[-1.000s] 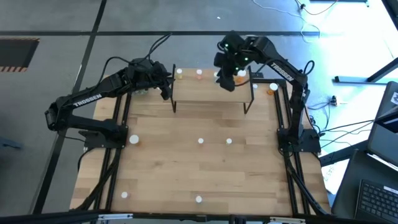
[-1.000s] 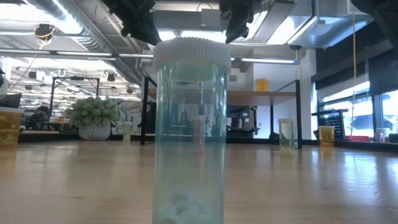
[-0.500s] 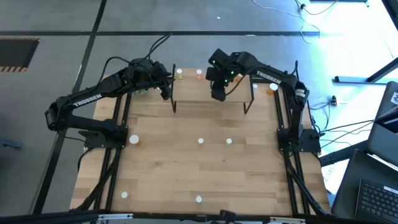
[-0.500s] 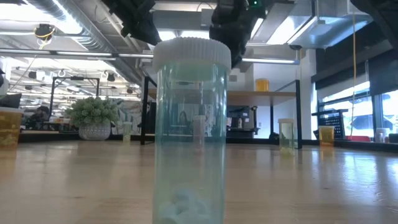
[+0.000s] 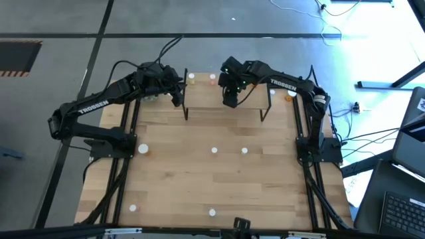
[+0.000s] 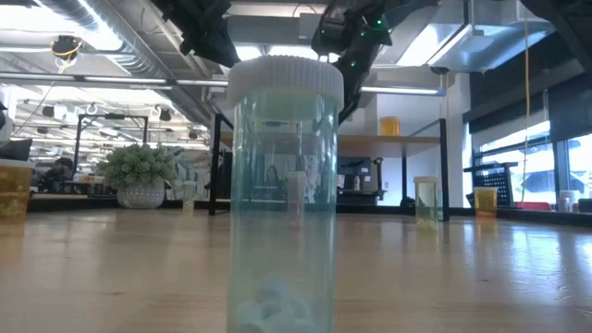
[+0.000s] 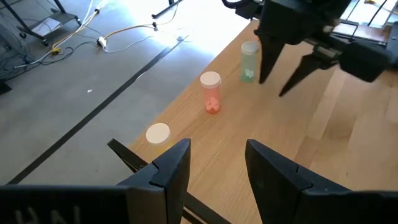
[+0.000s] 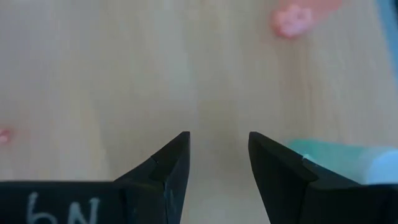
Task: Pick and place medicine bottles onto shelf by color
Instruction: Adjust the pill bottles on the shelf
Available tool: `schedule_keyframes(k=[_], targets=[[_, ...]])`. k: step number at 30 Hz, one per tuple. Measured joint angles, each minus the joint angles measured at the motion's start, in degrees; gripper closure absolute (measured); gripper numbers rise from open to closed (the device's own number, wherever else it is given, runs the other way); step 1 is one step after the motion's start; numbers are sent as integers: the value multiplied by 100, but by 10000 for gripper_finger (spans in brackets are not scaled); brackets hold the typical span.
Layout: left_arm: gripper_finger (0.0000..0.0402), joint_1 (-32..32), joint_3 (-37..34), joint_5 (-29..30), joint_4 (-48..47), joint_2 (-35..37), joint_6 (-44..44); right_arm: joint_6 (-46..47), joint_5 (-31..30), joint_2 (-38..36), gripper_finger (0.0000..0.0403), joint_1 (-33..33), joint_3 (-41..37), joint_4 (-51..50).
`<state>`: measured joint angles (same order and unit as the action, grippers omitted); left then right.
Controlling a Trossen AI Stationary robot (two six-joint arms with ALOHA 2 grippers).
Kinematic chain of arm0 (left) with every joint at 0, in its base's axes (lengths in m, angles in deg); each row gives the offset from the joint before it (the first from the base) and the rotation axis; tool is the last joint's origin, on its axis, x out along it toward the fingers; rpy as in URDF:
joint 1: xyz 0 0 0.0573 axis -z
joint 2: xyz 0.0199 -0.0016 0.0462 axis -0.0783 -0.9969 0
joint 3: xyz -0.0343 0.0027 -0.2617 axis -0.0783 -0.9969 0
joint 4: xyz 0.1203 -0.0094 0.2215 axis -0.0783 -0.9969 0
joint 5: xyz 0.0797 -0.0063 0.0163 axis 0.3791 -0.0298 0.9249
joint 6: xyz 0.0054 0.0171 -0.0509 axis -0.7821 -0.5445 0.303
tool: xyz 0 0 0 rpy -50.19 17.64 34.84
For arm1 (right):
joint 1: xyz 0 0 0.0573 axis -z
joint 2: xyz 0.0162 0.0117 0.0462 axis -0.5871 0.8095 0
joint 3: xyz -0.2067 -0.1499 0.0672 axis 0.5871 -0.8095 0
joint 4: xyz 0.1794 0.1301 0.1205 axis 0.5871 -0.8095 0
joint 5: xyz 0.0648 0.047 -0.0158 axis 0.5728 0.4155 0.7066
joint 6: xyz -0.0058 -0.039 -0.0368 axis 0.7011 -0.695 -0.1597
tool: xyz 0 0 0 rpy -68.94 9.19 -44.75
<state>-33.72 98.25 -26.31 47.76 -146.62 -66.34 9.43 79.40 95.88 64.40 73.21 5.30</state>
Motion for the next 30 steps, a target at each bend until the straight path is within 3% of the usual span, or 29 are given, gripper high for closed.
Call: schedule_keyframes(k=[5,30], targets=[[253,0,0,4,2,0,-2,-9,-663,0,237,0,-3,-3],[253,0,0,17,2,0,-4,-23,-716,0,237,2,-3,-24]])
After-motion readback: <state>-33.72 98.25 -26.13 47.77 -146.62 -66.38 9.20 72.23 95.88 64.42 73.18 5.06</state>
